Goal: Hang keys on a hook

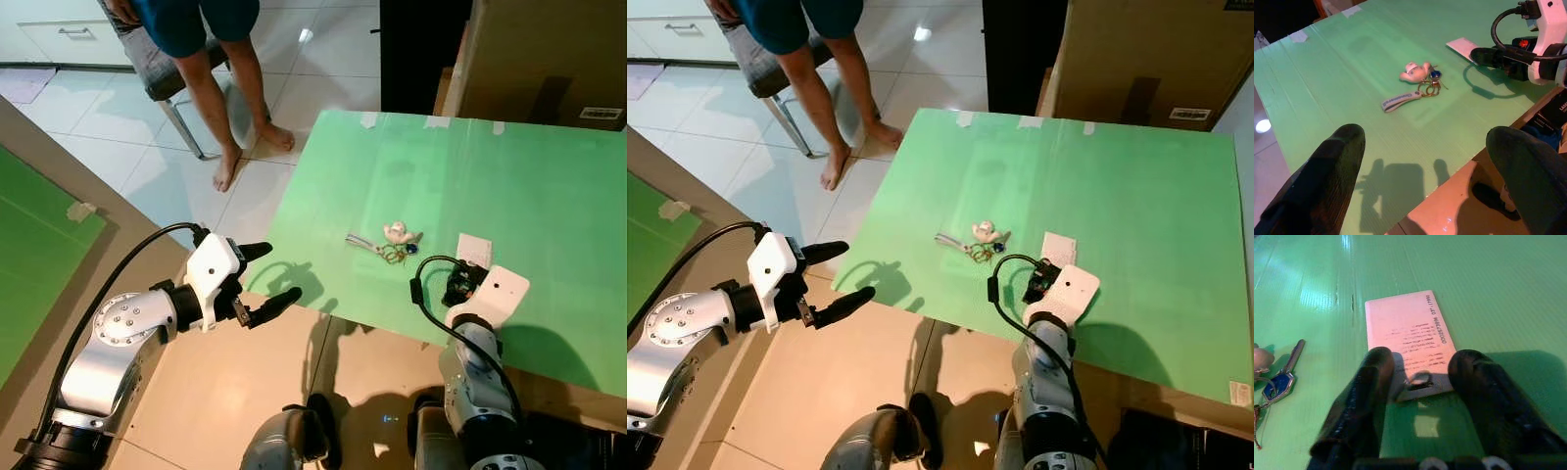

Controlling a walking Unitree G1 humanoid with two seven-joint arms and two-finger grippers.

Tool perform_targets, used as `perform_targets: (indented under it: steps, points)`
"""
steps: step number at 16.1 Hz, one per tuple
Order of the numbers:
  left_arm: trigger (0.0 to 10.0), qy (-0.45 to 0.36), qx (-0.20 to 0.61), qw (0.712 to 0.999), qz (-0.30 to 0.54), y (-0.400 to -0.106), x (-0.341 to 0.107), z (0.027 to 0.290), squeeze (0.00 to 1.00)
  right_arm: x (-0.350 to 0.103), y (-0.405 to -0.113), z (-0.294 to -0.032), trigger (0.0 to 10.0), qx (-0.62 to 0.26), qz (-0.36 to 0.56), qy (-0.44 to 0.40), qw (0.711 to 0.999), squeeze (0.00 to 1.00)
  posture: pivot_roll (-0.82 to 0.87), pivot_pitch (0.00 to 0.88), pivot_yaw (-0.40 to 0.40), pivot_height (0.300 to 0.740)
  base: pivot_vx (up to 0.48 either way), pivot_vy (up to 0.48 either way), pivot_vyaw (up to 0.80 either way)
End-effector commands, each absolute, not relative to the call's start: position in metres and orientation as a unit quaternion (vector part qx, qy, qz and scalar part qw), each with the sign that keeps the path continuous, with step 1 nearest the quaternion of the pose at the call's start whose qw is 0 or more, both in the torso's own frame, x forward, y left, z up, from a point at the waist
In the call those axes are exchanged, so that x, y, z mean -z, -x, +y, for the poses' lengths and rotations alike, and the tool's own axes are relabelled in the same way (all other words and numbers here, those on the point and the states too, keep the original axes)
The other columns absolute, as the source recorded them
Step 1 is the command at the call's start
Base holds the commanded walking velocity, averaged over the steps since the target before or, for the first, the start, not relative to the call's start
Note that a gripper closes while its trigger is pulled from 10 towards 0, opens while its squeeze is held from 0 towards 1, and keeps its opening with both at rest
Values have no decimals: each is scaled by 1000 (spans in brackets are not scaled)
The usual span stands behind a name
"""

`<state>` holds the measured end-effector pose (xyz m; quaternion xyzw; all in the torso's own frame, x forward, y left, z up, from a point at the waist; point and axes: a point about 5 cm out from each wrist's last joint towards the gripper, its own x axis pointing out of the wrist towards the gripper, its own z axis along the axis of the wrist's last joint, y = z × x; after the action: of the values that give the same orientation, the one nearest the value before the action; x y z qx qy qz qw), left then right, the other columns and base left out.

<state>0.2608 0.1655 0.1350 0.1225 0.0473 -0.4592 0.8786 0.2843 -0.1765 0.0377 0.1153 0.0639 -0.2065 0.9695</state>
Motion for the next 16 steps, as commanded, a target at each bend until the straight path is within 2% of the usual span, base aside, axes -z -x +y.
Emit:
perform_targets:
  steps: [1,11,16]
  points:
    - [10000,-129,454,880,56,-261,-137,172,0,-24,-277,-167,0,198,98,-129,967,0,-75,287,257,740,0,0,0]
    - [10000,-117,456,880,58,-260,-134,166,0,-25,-269,-168,0,208,85,-106,969,0,-87,296,263,740,0,0,0]
    - [10000,-104,456,882,51,-263,-134,157,0,-68,-269,-156,0,179,-11,-19,984,0,-117,289,252,740,0,0,0]
